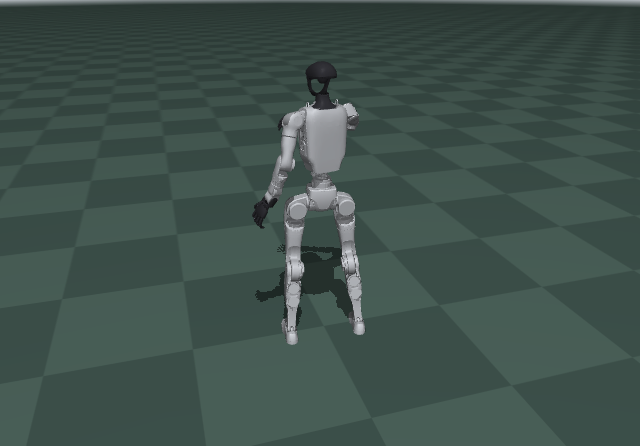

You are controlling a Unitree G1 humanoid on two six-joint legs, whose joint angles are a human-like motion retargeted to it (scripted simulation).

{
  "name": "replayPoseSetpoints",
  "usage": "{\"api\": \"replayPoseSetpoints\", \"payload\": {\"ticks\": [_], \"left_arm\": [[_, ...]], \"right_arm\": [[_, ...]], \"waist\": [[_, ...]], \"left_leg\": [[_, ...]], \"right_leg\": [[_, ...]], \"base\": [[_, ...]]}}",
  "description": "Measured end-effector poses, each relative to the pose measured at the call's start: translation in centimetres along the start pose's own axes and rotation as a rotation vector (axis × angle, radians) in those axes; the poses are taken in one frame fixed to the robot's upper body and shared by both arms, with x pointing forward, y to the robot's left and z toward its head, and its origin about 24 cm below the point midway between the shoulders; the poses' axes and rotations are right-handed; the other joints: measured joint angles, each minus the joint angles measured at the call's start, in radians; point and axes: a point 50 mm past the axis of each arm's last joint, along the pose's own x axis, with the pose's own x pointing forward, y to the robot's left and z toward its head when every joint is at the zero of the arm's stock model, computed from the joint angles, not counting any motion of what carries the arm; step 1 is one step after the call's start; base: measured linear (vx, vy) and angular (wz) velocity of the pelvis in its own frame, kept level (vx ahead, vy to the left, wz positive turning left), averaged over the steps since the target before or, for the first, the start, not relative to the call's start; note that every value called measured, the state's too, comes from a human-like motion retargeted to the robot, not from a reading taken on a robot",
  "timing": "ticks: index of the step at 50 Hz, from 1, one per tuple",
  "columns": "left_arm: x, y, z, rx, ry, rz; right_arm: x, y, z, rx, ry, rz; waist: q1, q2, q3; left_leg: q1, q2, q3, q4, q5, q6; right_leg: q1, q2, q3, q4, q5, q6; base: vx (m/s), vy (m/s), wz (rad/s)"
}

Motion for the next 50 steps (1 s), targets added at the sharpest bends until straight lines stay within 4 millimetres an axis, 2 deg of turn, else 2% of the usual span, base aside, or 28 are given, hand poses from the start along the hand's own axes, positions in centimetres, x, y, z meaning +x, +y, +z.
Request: {"api": "replayPoseSetpoints", "payload": {"ticks": [5,11,15,18,22,27,31,35,42,50], "left_arm": [[-0.1,0.0,-0.5,0.038,0.013,0.031],[-0.1,0.0,-1.2,0.071,0.046,0.051],[0.0,0.1,-1.2,0.074,0.053,0.050],[0.0,0.2,-1.1,0.068,0.050,0.046],[0.0,0.4,-0.9,0.061,0.043,0.040],[0.0,0.6,-1.0,0.062,0.050,0.033],[-0.1,0.8,-1.3,0.053,0.069,0.033],[-0.2,0.8,-1.6,0.008,0.088,0.044],[-0.6,0.3,-1.9,-0.115,0.099,0.023],[-0.5,-0.2,-0.9,-0.176,0.054,0.004]], "right_arm": [[0.1,4.6,2.8,0.004,-0.037,0.122],[0.0,9.2,5.5,0.020,-0.023,0.279],[-0.1,11.1,6.5,0.028,0.003,0.357],[-0.1,11.5,6.8,0.047,0.023,0.371],[-0.5,11.2,6.2,0.168,0.118,0.337],[-2.7,11.2,4.5,0.529,0.416,0.240],[-5.2,10.7,2.8,0.858,0.681,0.073],[-7.7,9.1,1.2,1.046,0.852,-0.153],[-11.3,5.5,-1.4,1.088,0.968,-0.446],[-13.8,2.2,-4.3,0.912,1.030,-0.636]], "waist": [[0.017,-0.008,-0.003],[0.033,-0.015,-0.010],[0.040,-0.017,-0.012],[0.041,-0.018,-0.013],[0.036,-0.018,-0.013],[0.022,-0.017,-0.014],[0.004,-0.014,-0.016],[-0.022,-0.007,-0.020],[-0.081,0.014,-0.032],[-0.138,0.036,-0.049]], "left_leg": [[0.001,0.001,-0.001,-0.001,-0.001,0.000],[-0.002,0.002,-0.002,-0.002,-0.003,0.001],[-0.003,0.002,-0.002,-0.003,-0.003,0.001],[-0.005,0.001,-0.004,-0.003,-0.004,0.001],[-0.007,-0.001,-0.008,-0.003,-0.004,0.002],[-0.012,-0.005,-0.014,-0.003,-0.004,0.003],[-0.016,-0.008,-0.017,-0.001,-0.005,0.004],[-0.018,-0.011,-0.017,-0.001,-0.006,0.004],[-0.019,-0.013,-0.008,0.001,-0.008,0.004],[-0.020,-0.011,0.007,0.002,-0.011,0.003]], "right_leg": [[0.001,0.001,-0.002,-0.001,0.001,-0.003],[-0.002,0.002,-0.003,-0.002,0.002,-0.006],[-0.002,0.002,-0.004,-0.002,0.002,-0.006],[-0.004,0.001,-0.005,-0.002,0.002,-0.006],[-0.004,-0.001,-0.008,-0.003,0.002,-0.003],[-0.003,-0.004,-0.012,-0.007,0.003,0.003],[-0.004,-0.008,-0.014,-0.010,0.003,0.008],[-0.006,-0.010,-0.013,-0.011,0.003,0.012],[-0.011,-0.012,-0.005,-0.011,0.001,0.017],[-0.019,-0.010,0.009,-0.010,-0.001,0.020]], "base": [[0.00,0.00,0.00],[0.00,0.00,0.00],[0.00,0.00,0.00],[0.00,0.00,0.00],[0.00,0.00,0.00],[0.00,0.00,0.00],[0.00,0.00,0.00],[0.00,0.00,0.00],[0.00,0.00,0.00],[0.00,0.00,0.00]]}}
